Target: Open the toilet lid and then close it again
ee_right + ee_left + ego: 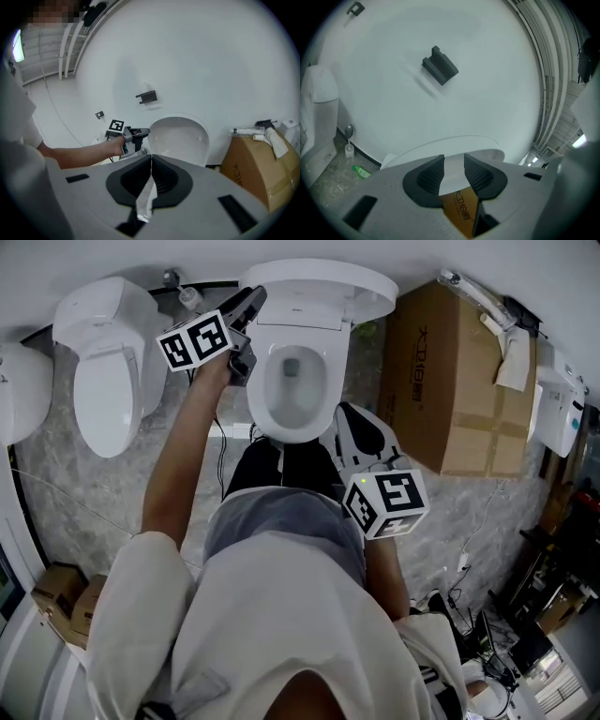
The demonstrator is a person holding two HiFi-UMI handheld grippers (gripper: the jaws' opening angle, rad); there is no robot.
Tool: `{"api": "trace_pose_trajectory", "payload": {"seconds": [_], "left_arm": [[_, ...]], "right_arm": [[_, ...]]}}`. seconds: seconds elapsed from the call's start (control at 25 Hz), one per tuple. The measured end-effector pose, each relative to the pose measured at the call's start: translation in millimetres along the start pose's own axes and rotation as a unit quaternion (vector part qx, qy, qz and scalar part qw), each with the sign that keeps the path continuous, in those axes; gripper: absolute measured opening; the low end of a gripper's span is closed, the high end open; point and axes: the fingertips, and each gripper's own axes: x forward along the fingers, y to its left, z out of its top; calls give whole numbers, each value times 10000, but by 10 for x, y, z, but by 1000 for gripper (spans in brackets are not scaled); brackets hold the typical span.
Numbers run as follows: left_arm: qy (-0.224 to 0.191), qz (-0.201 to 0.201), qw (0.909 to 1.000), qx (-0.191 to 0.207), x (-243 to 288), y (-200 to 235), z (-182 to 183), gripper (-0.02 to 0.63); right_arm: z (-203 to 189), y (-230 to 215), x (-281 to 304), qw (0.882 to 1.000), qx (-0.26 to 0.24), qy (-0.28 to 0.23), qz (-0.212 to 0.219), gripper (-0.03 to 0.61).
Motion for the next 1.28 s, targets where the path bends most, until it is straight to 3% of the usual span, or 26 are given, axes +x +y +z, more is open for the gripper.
{"api": "trace_pose_trajectory", "payload": {"seconds": [1.28], "left_arm": [[13,14,9995,320,503,132,492,123]], "right_arm": [[260,-237,155,9999,-62,39,-139,11]]}}
